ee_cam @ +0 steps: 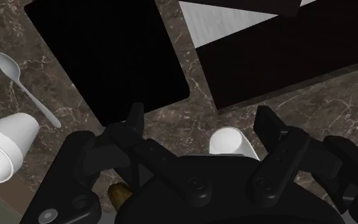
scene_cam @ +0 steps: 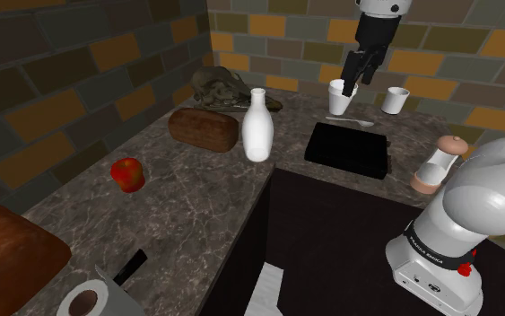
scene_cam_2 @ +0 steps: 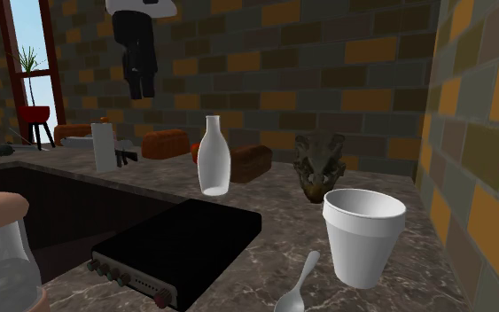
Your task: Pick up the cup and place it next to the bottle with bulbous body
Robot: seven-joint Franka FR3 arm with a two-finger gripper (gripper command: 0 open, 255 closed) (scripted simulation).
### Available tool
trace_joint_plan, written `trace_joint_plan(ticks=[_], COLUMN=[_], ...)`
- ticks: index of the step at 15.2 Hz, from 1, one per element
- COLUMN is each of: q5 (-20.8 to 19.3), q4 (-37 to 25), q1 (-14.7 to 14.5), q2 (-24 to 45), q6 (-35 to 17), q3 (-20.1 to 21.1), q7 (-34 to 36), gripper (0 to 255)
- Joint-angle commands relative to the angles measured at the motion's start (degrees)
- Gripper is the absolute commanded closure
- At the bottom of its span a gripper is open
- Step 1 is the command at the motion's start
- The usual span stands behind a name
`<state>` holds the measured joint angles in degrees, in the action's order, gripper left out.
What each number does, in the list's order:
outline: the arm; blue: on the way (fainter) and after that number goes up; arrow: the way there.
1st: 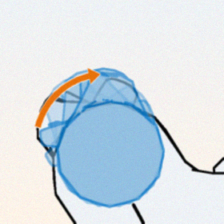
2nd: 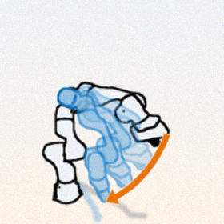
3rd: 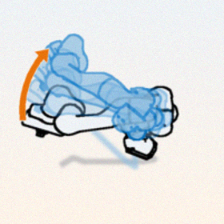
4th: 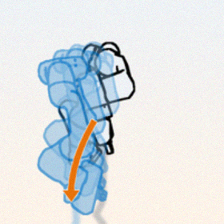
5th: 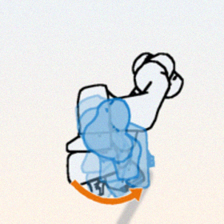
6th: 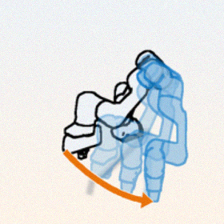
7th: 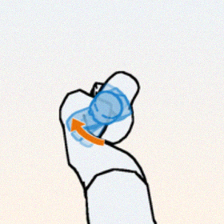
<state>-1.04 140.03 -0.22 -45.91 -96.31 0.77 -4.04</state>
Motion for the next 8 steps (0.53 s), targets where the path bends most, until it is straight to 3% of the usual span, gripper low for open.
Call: trace_joint_plan(ticks=[1,8], q5=[0.0,-4.58], q4=[0.0,0.13], q1=[0.0,2.94], q2=[0.0,9.34], q6=[0.0,-10.68], q3=[0.0,-5.29], q7=[0.0,-5.35], gripper=[0,0])
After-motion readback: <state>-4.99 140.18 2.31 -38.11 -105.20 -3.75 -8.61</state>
